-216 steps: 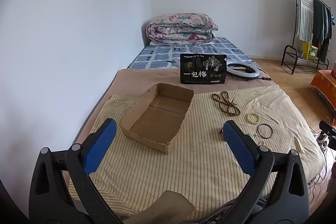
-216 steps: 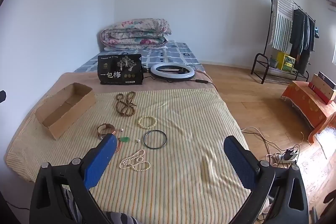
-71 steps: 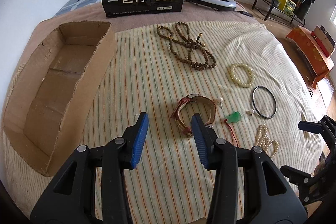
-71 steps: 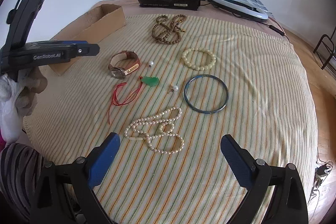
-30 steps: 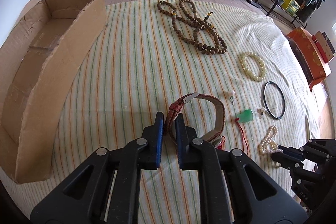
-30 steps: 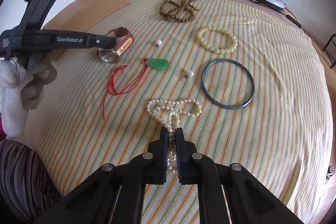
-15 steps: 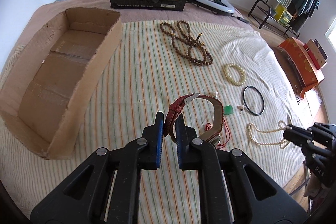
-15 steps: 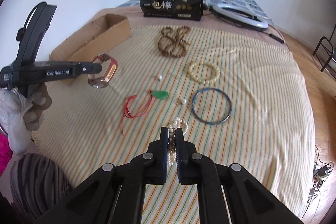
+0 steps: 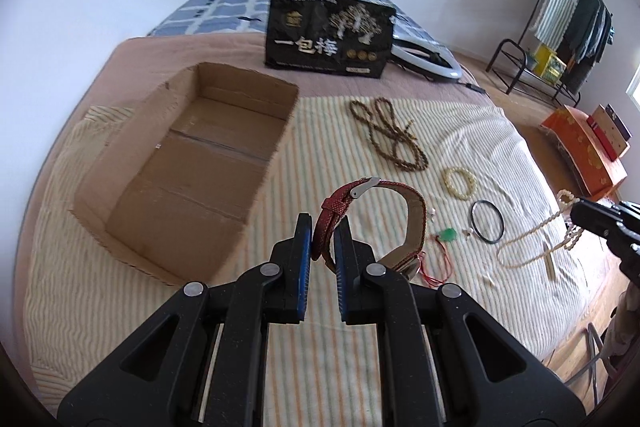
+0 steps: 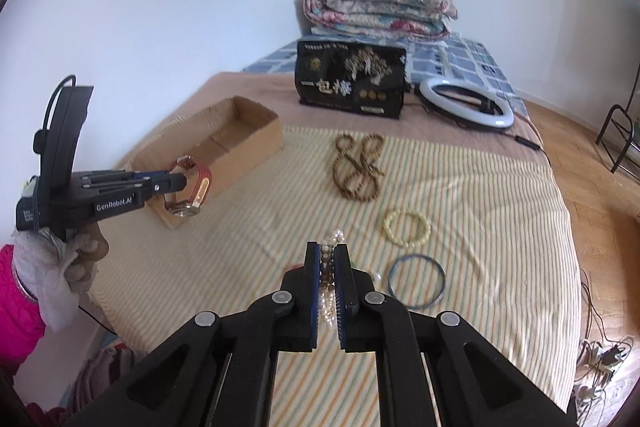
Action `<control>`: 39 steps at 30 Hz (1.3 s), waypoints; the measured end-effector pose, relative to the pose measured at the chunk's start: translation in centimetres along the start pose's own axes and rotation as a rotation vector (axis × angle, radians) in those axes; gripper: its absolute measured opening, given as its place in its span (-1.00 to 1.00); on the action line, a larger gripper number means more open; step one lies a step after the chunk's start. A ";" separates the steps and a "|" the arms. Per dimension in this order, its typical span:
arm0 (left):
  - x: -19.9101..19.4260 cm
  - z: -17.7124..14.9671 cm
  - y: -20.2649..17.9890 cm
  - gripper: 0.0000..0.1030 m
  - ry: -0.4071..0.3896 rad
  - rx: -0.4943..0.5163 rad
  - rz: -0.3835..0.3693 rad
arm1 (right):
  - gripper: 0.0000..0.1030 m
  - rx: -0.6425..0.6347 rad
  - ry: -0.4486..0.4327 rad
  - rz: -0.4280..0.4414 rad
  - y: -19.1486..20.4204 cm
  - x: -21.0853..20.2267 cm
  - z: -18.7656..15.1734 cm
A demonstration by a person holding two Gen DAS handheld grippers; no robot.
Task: Organize jewelry
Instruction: 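Carry watch and pearls into the cardboard box and open both tools to release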
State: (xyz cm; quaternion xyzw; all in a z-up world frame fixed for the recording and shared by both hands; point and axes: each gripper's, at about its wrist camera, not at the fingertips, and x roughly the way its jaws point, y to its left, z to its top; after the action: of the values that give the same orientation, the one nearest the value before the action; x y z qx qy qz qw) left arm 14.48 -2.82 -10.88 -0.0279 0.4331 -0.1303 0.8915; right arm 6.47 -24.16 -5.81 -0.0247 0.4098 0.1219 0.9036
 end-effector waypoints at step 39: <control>-0.1 1.4 15.1 -0.82 -0.020 -0.153 0.174 | -0.92 -0.122 -0.055 0.223 14.0 11.4 13.0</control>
State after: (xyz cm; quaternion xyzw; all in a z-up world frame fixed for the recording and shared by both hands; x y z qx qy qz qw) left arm 18.65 11.66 -12.40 -0.0598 0.4335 -0.0187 0.8990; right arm 19.87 -6.42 -4.89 -0.0305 0.3770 0.2471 0.8921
